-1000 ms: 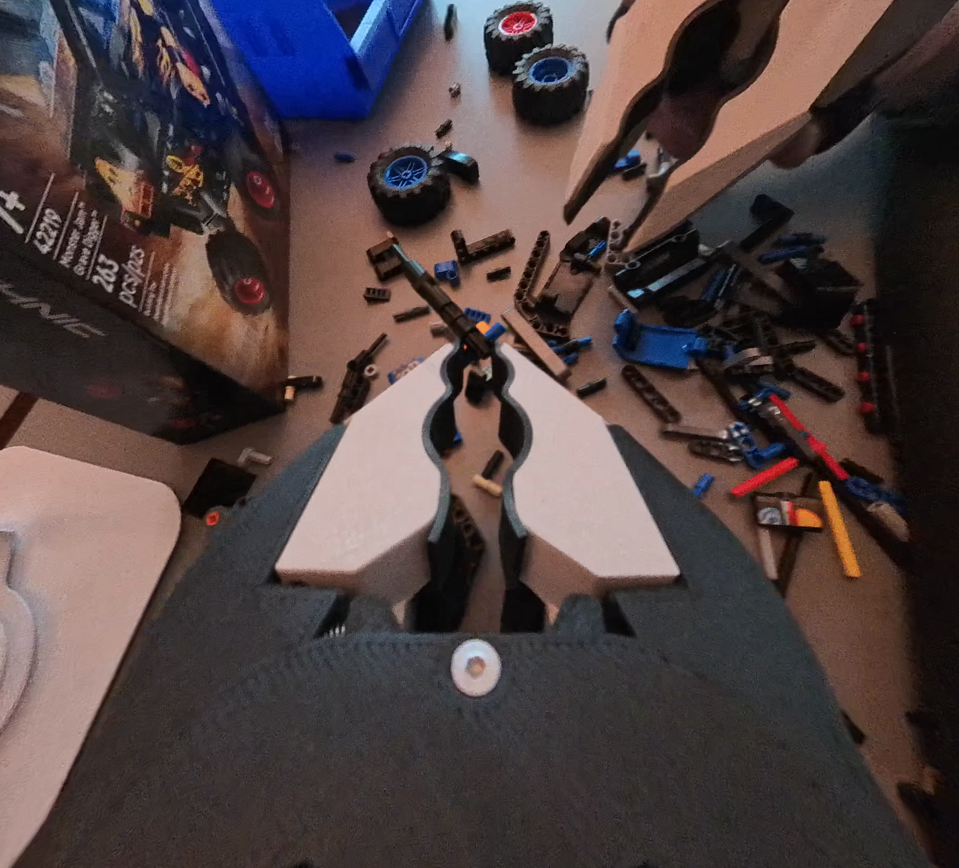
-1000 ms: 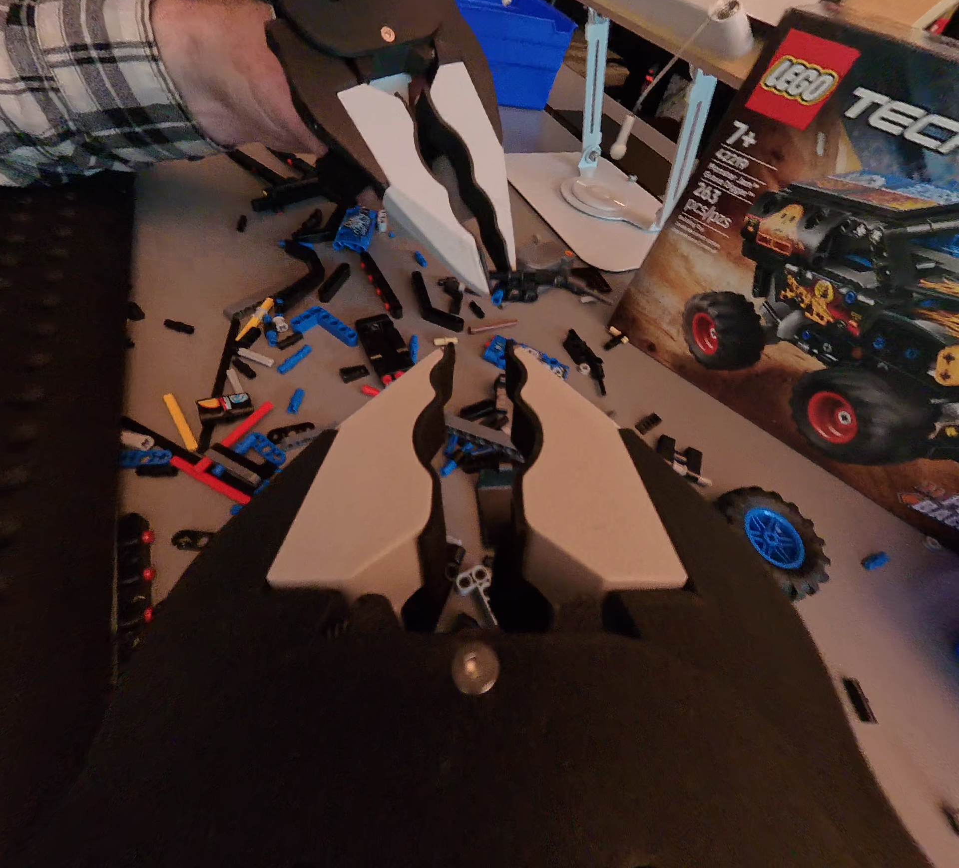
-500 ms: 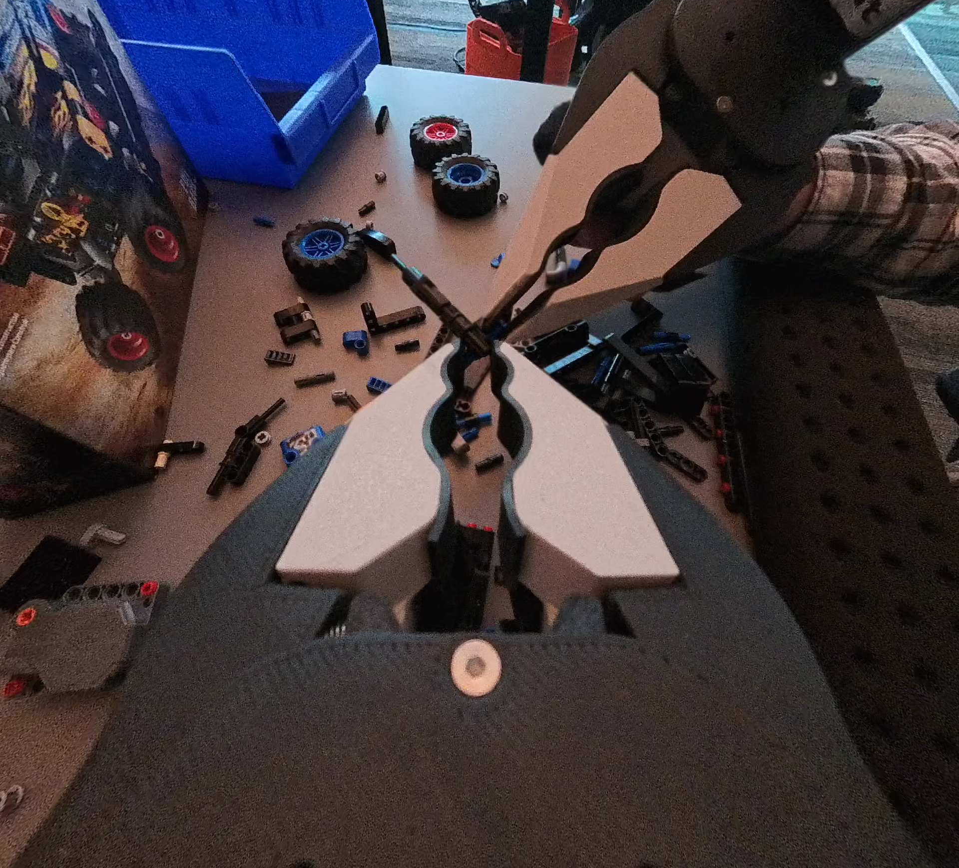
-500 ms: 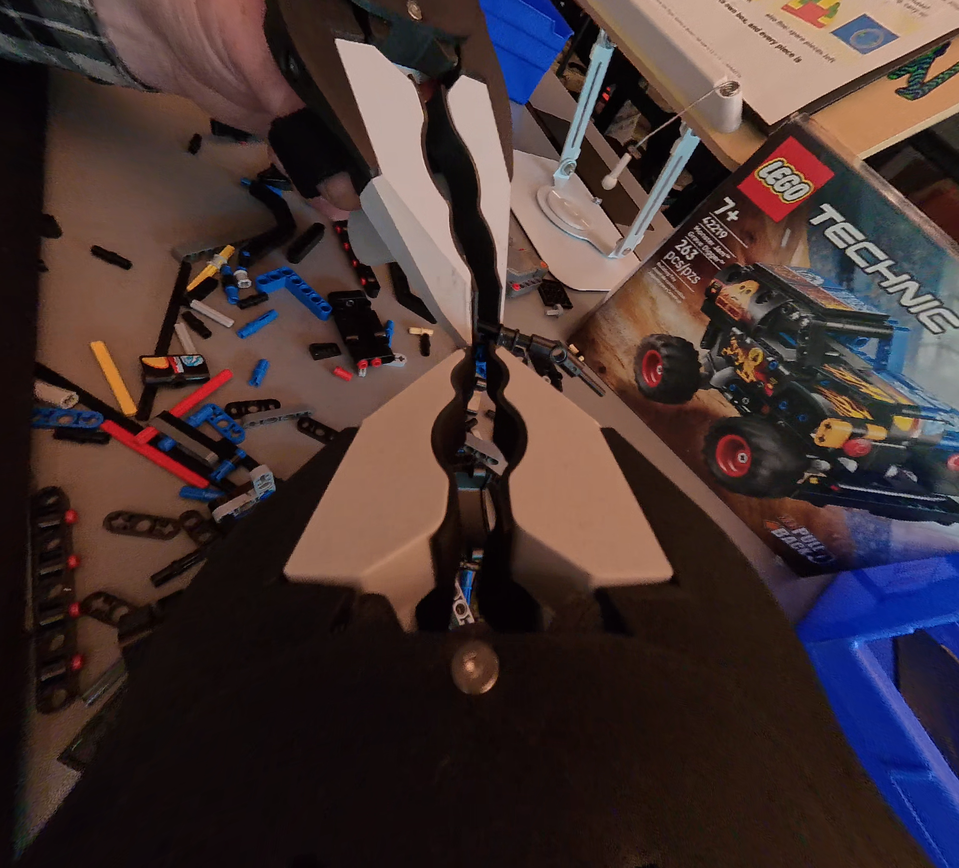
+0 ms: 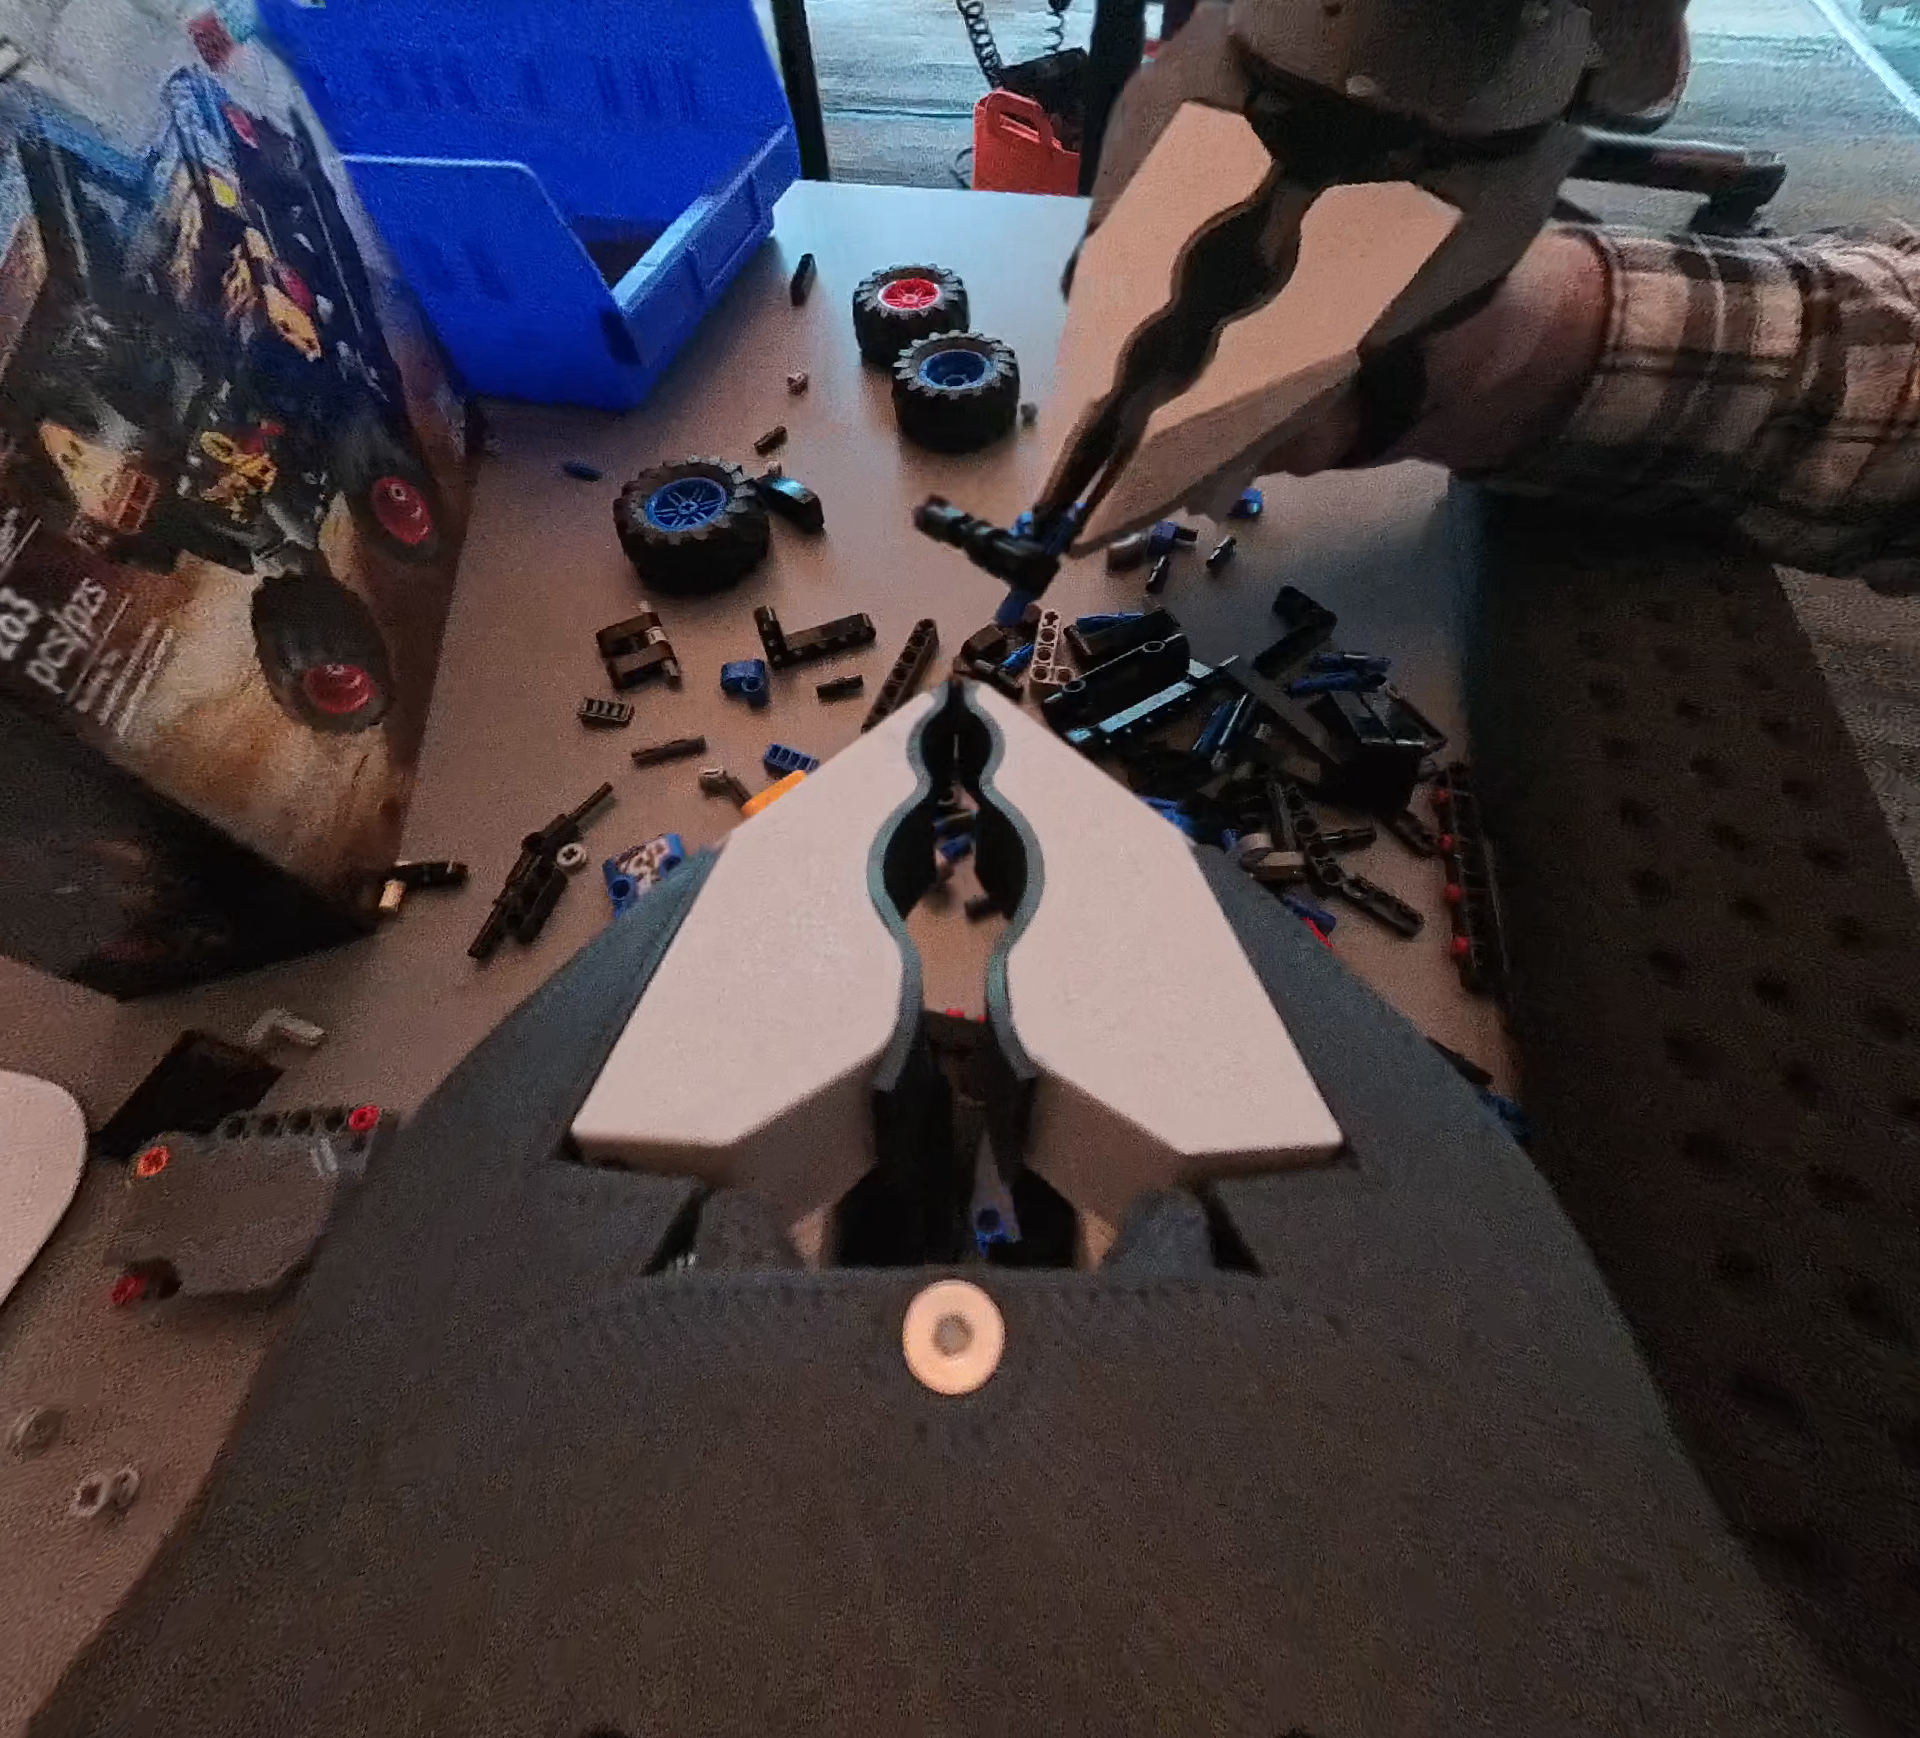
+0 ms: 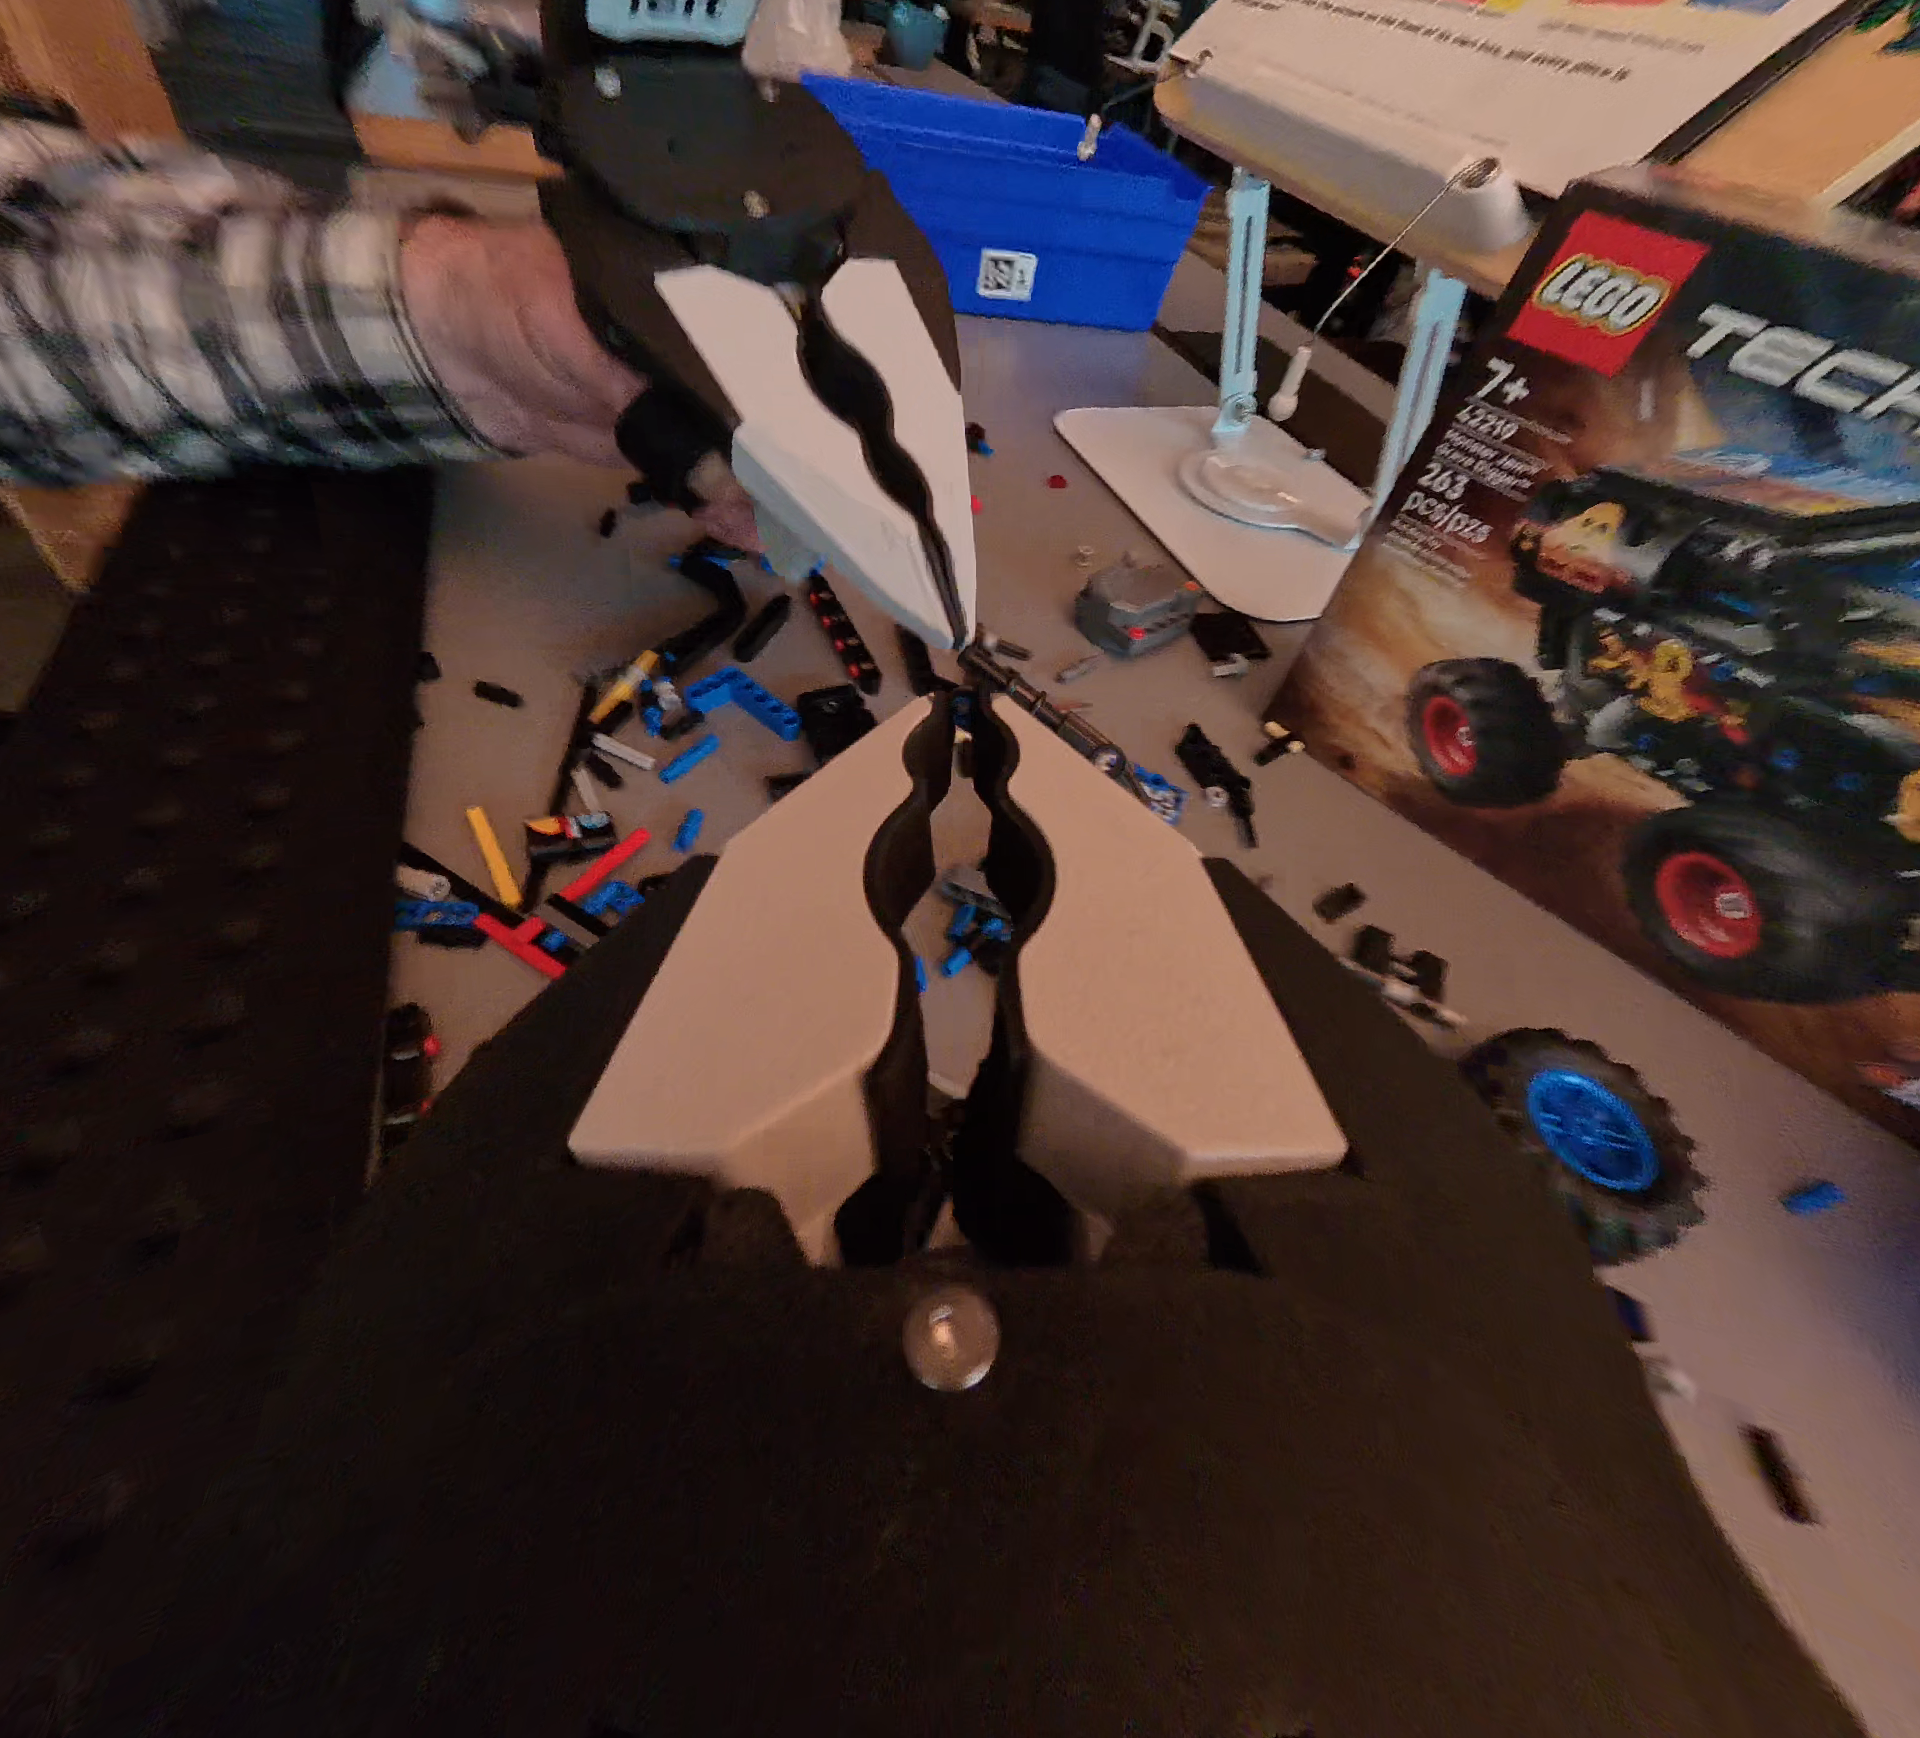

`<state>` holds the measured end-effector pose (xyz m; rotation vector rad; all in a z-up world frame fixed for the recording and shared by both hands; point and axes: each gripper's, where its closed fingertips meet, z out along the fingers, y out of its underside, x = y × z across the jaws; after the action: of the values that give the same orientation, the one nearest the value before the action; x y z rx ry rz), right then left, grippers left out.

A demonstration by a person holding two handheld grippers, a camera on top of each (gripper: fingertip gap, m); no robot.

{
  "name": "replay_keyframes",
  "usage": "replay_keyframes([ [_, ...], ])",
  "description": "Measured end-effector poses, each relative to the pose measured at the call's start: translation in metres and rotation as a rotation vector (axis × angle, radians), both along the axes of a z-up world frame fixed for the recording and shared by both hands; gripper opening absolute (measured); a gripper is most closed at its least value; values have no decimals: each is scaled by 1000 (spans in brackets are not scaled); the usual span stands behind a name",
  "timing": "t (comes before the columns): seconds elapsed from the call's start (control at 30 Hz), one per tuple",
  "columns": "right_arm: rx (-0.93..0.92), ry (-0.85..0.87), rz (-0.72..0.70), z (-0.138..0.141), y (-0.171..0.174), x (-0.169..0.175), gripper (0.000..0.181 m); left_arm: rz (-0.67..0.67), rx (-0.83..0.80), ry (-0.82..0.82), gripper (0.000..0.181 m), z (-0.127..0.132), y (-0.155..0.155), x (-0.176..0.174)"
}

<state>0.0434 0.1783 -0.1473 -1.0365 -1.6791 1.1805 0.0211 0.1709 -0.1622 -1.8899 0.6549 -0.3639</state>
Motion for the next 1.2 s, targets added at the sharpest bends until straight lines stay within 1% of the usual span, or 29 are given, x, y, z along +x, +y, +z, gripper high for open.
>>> replay_keyframes([
  [0.03, -56, 8, 16, 2, 0, 1, 1, -22, 17, 28, 0, 0, -1, 3],
  [0.1, -171, 23, 61, 8, 0, 5, 1, -5, 39, 51, 20, 1, 3, 1],
  [0.17, -246, 18, 96, 9, -2, 7, 0, -28, 65, 61, 21, 0, 1, 9],
  [0.23, -295, 6, 146, 9, -9, 7, 0, -25, 119, 160, 25, -2, 4, 14],
  [0.3, -305, -9, 160, 7, -11, 7, 1, -51, 158, 188, 20, 0, 3, 23],
  [0.37, -326, -12, 175, 7, -13, 7, 1, -59, 186, 245, 1, -1, 2, 27],
  [0.4, -330, -11, 177, 7, -13, 7, 1, -55, 206, 270, 1, -1, 2, 28],
  [0.5, -332, -13, 190, 7, -14, 9, 1, -64, 217, 270, 0, 2, 0, 29],
  [0.63, -319, -12, 205, 9, -16, 11, 1, -68, 246, 332, 0, 5, -2, 30],
  [0.77, -264, -4, 232, 11, -21, 17, 1, -110, 243, 296, 0, 8, -9, 35],
  [0.8, -269, 11, 227, 14, -18, 19, 1, -91, 244, 300, 0, 10, -10, 29],
  [0.83, -301, 57, 194, 22, -6, 24, 1, -63, 251, 262, 0, 16, -11, 18],
  [0.87, -345, 105, 173, 32, 8, 31, 0, -48, 246, 184, 0, 26, -12, 9],
  [0.9, -348, 109, 169, 32, 12, 36, 1, -54, 246, 180, 0, 32, -13, 8],
  [0.93, -335, 84, 175, 27, 8, 35, 1, -73, 234, 211, 0, 31, -13, 14],
  [1.0, -326, 47, 210, 20, -5, 29, 1, -79, 278, 236, 0, 29, -8, 27],
  [1.03, -339, 40, 220, 20, -6, 29, 1, -76, 290, 270, 20, 26, -7, 29],
  [1.07, -361, 41, 229, 21, -6, 30, 0, -74, 311, 301, 35, 26, -7, 30],
  [1.13, -375, 51, 252, 24, -10, 31, 0, -99, 347, 296, 31, 29, -8, 40],
  [1.2, -372, 34, 279, 21, -19, 29, 0, -90, 374, 363, 28, 24, -3, 46],
])
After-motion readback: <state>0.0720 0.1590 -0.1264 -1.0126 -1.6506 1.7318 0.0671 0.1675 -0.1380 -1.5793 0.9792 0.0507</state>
